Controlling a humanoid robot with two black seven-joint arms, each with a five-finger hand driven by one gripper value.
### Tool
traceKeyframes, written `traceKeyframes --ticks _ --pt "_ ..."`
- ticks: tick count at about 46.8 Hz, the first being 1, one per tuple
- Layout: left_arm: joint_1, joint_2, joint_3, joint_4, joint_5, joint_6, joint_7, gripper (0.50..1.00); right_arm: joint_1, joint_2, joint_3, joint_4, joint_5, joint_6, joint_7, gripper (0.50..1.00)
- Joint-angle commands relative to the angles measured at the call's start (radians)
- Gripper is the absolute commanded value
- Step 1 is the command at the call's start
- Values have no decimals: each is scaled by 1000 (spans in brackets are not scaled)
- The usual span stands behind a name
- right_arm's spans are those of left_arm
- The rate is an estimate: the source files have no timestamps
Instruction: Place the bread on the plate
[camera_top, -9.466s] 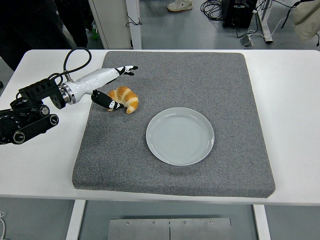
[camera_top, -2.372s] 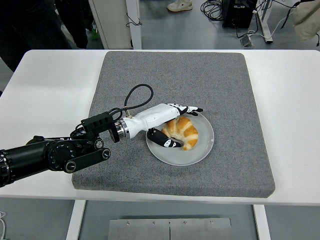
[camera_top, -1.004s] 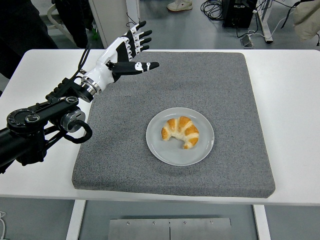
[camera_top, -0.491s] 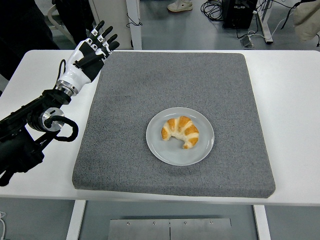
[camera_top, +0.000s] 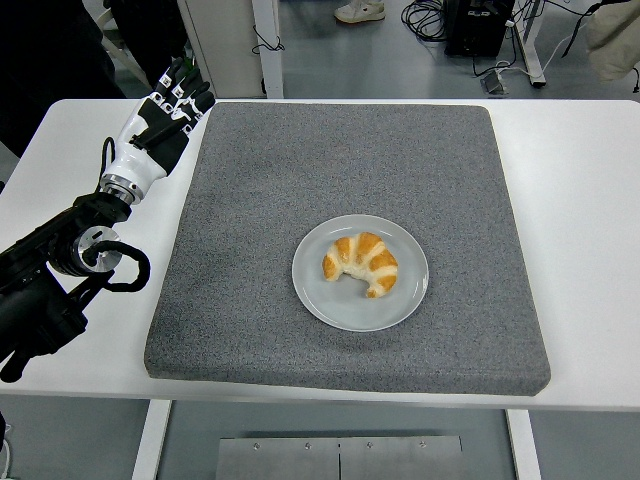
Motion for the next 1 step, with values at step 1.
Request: traceKeyframes --ticks 1 --pt "-3 1 2 1 0 0 0 968 0 0 -8 0 0 0 0 1000"
